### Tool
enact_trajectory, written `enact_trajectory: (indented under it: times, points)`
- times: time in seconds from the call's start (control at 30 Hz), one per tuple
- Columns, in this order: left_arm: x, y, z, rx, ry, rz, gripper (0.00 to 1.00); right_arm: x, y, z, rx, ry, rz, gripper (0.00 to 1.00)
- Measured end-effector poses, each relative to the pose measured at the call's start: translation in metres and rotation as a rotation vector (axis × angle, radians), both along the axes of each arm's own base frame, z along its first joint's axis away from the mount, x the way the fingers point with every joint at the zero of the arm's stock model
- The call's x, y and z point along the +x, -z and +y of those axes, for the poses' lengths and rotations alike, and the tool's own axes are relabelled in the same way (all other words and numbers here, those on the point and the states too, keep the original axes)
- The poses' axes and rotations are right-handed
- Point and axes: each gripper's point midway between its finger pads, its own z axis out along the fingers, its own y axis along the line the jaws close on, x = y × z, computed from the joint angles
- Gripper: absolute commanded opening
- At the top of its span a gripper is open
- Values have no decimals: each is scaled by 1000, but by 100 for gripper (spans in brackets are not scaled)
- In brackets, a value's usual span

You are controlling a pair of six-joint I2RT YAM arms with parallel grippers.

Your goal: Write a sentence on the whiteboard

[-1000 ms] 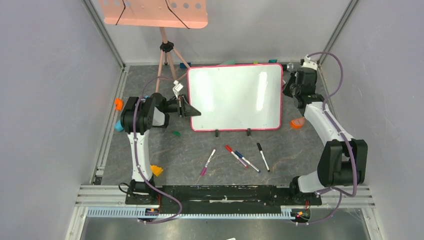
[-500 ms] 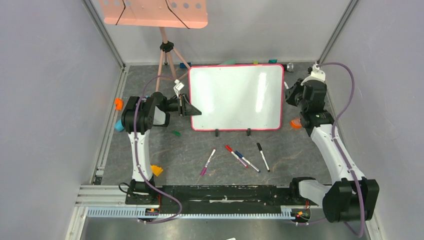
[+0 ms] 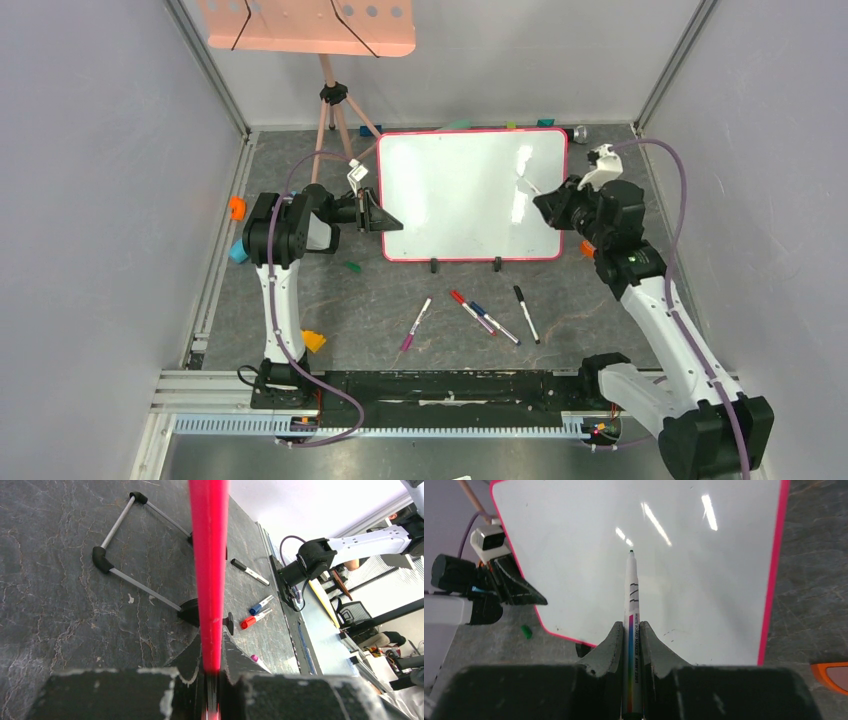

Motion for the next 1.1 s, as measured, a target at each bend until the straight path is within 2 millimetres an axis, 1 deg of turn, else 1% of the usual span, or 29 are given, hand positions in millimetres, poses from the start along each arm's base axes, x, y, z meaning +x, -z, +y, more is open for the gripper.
enact_trajectory:
  times: [0.1,0.23,0.27,0.3,0.4,0.43,0.53,0.6,0.7,0.77,0.97,1.1]
  points:
    - [0,0,0,0,-1,2,2,-10,12,20,-7,-75,32,0]
    - [-1,2,0,-1,-11,10,2,-18,21,40,-35,-147,57,0]
    - [-1,2,0,-2,-13,13,2,-18,25,42,-48,-155,66,0]
    - [-1,2,0,-2,-14,13,2,-22,28,50,-59,-185,72,0]
    - [-1,2,0,-2,-15,14,2,-30,39,66,-104,-238,90,0]
    - [-1,2,0,-2,-15,14,2,-32,40,71,-113,-255,91,0]
    - [-1,3,0,-2,-16,15,2,-45,44,93,-158,-319,77,0]
    - [-1,3,0,-2,-16,15,2,-55,43,110,-187,-364,56,0]
    - [-1,3,0,-2,-16,15,2,-66,41,131,-222,-410,15,0]
    - [-1,3,0,-2,-17,15,2,-65,44,134,-245,-407,7,0]
    - [-1,2,0,-2,-18,16,2,-52,63,129,-333,-364,29,0]
    - [-1,2,1,-2,-19,16,2,-45,63,127,-364,-347,9,0]
